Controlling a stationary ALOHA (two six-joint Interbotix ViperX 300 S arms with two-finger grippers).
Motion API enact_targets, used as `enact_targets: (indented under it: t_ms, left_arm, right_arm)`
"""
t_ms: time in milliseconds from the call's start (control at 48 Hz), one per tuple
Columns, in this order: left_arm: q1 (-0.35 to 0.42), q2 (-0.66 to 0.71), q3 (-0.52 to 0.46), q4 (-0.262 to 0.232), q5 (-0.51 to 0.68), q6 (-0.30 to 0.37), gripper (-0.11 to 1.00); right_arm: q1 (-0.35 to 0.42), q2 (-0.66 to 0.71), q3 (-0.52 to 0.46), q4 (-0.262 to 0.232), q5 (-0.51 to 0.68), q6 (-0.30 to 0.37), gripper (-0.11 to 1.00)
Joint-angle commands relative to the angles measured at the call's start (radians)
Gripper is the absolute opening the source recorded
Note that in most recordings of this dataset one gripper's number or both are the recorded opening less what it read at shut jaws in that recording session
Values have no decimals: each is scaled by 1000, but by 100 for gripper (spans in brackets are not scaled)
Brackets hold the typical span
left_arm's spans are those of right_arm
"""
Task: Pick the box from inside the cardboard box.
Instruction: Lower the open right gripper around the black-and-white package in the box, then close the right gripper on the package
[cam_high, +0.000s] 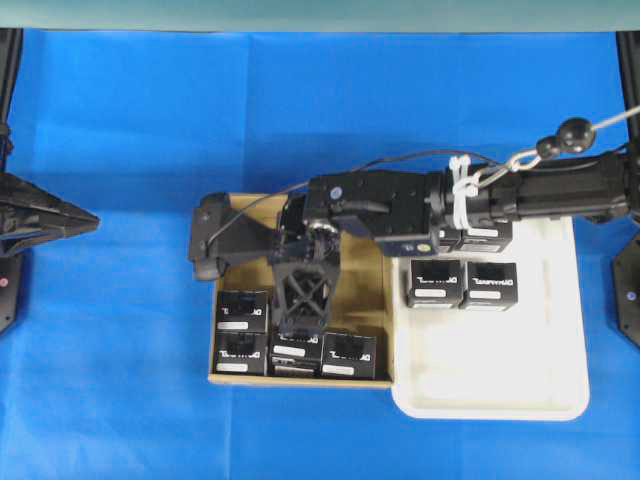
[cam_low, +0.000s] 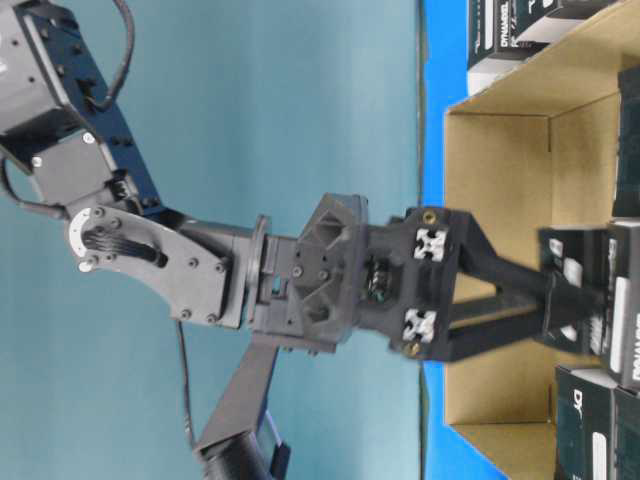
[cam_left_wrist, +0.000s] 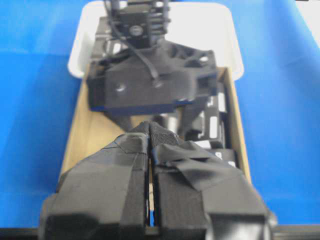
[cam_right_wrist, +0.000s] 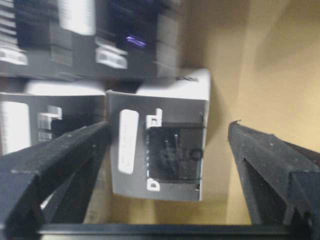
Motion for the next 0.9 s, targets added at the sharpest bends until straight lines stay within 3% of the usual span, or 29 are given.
enact_targets:
  t_ms: [0,458,875]
  left_arm:
    - [2,8,-23,2,-8,-2,-2]
    - [3,8,-25,3,-11,-2,-2]
    - [3,9,-23,3,-11,-2,-2]
  right_arm:
    - [2,0,-5,-2,-6,-9,98]
    - [-41,0,23,-5,-21,-61,98]
    - [-20,3,55,-5,-55,-66,98]
